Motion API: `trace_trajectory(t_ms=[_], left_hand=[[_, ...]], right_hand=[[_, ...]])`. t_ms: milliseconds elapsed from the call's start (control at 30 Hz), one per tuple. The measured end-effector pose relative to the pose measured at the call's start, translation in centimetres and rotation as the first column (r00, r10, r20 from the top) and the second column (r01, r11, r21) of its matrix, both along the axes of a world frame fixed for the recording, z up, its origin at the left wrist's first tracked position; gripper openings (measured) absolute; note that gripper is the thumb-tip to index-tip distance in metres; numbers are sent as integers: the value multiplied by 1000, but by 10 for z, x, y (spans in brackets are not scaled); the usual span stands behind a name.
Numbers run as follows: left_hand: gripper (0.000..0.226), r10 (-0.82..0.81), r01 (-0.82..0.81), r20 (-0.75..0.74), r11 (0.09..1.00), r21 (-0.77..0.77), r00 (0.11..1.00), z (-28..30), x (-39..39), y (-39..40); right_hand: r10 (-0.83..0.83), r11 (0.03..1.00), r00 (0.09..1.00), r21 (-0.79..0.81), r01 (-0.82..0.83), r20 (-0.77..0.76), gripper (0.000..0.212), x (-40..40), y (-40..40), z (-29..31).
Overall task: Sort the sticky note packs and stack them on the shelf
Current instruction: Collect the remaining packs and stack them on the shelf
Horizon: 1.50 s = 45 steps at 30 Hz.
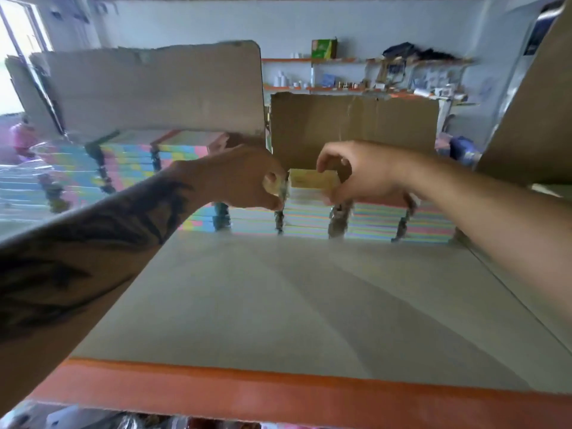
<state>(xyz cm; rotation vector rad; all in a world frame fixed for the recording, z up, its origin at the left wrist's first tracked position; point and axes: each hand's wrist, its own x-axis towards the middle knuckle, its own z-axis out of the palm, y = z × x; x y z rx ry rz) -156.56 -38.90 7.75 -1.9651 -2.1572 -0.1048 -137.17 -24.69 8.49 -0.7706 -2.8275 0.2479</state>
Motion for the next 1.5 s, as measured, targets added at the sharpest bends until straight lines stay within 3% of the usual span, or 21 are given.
trace_trajectory(t_ms=[200, 400, 700, 1100, 1200, 1333, 1500], left_hand=[[71, -55, 55, -4, 998, -31, 998, -4, -11, 17], [77, -56, 57, 17, 996, -74, 998, -4, -12, 25], [89, -64, 88, 126, 978, -190, 990, 15, -4, 40], [44, -159, 213, 218, 945, -250, 963, 17, -11, 51], [54, -147, 205, 232, 946, -251, 962, 17, -14, 52], [106, -38, 73, 193, 982, -175, 981, 10, -31, 54], [89, -35, 61, 106, 966, -250, 994, 17, -42, 47]], right_hand=[[-99, 992, 987, -60, 108, 127, 75, -13, -9, 1], [-82, 991, 983, -89, 98, 165, 112, -28, -7, -2], [-72, 991, 979, -94, 91, 190, 96, -32, 0, 1], [-25, 997, 982, -72, 39, 189, 89, -31, 1, 3], [-32, 997, 978, -66, 47, 206, 91, -32, 3, 3], [-28, 997, 982, -65, 40, 185, 88, -35, 1, 5], [75, 997, 996, -39, -73, 40, 58, -52, -14, 12]])
